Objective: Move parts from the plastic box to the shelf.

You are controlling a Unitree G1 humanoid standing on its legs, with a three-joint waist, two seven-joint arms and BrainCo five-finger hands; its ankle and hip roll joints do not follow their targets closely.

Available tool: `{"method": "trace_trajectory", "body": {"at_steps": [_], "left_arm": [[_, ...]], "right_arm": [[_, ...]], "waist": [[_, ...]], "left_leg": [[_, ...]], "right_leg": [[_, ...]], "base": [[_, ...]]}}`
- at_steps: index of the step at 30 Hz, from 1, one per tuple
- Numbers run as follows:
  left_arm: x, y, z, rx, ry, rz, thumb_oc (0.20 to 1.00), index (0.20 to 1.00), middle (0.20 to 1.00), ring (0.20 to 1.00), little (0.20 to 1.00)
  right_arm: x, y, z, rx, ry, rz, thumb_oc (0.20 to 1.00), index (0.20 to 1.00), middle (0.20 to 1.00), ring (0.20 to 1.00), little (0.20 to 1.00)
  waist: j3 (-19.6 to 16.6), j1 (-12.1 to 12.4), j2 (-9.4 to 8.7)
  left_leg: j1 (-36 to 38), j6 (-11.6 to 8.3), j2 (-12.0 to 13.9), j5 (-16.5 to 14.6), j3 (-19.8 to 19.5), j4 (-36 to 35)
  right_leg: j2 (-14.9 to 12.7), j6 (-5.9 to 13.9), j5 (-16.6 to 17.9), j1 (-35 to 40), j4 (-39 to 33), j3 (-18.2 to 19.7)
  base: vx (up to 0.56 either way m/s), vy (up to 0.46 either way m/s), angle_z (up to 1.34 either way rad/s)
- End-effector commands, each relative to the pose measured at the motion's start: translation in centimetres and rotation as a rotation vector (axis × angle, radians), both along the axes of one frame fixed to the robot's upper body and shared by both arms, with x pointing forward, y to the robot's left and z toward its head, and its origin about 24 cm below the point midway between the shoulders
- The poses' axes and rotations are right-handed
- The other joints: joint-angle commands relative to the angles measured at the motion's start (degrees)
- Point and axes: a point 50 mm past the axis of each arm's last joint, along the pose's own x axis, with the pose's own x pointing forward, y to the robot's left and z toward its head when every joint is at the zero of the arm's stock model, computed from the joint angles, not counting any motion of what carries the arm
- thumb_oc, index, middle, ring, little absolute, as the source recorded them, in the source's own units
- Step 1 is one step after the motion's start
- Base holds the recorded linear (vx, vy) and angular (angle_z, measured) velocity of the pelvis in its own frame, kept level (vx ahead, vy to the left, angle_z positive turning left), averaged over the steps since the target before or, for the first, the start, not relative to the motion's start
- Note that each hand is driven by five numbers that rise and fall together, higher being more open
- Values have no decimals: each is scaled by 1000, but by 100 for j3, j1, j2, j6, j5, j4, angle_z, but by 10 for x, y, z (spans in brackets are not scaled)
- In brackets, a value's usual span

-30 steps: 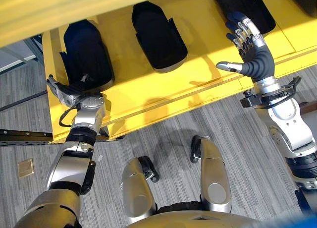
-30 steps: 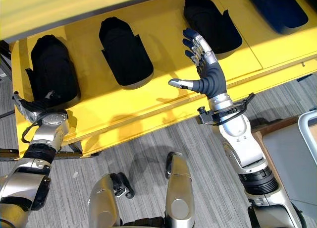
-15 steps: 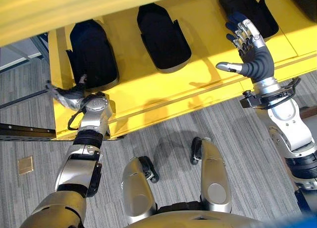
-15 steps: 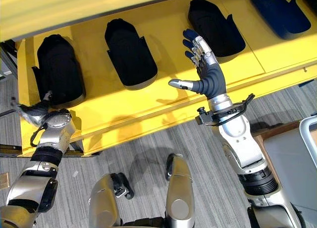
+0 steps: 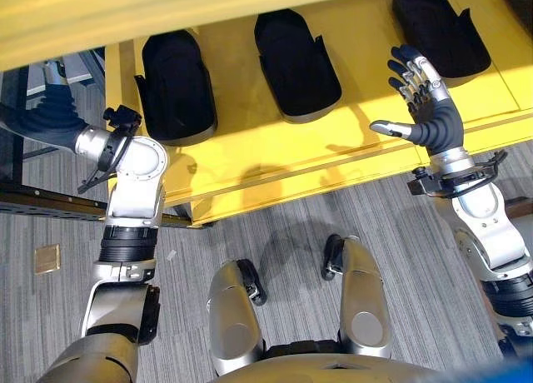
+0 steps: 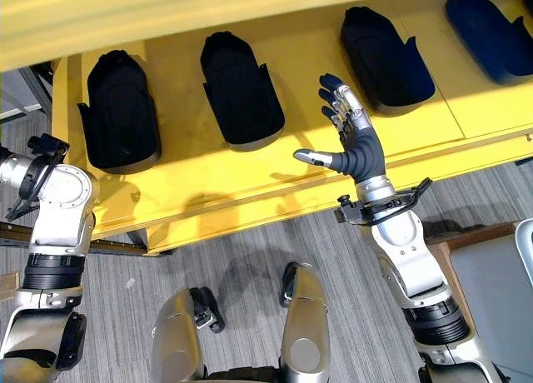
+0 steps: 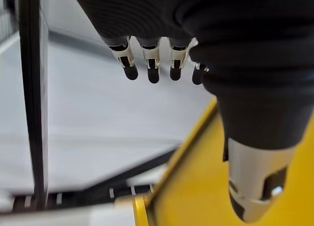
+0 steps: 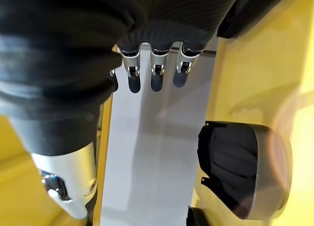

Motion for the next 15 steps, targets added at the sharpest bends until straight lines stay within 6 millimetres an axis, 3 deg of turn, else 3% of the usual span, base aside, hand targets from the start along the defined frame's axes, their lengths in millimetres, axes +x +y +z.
{"method": "trace_trajectory", "body": {"at_steps": [1,3,7,10,15], "left_arm": [[11,-23,-16,125,139,-493,1000,1000,1000,1000,1000],[3,-43,-24,213,170,-634,1000,1000,1000,1000,1000],[-14,-62,-46,335,284,-914,1000,1000,1000,1000,1000],[-21,-64,-61,385,364,-1034,1000,1000,1000,1000,1000],[-37,-46,-88,313,400,-1224,1000,1000,1000,1000,1000]], "right_arm": [[-17,7,7,103,-61,73,1000,1000,1000,1000,1000],[-22,4,2,131,-55,73,1000,1000,1000,1000,1000],[-32,-4,-4,150,-68,48,1000,1000,1000,1000,1000],[-35,-10,-7,149,-64,41,1000,1000,1000,1000,1000],[-40,-27,-23,191,11,25,1000,1000,1000,1000,1000]], "waist": [[-268,71,-67],[-217,109,-53],[-151,261,-2],[-147,333,8],[-235,455,32]], "left_leg": [[251,205,-129,215,256,-523],[237,237,-140,188,230,-509],[213,274,-178,143,154,-496],[277,269,-188,175,143,-586],[548,245,-231,356,164,-983]], "right_leg": [[-169,566,-74,551,-458,213],[-183,570,-87,550,-429,161],[-242,579,-112,578,-365,32],[-260,581,-89,662,-424,-46],[-291,620,32,954,-761,-213]], "base": [[-69,-40,8],[-72,-40,7],[-53,-47,8],[-28,-48,6],[-5,-35,13]]}}
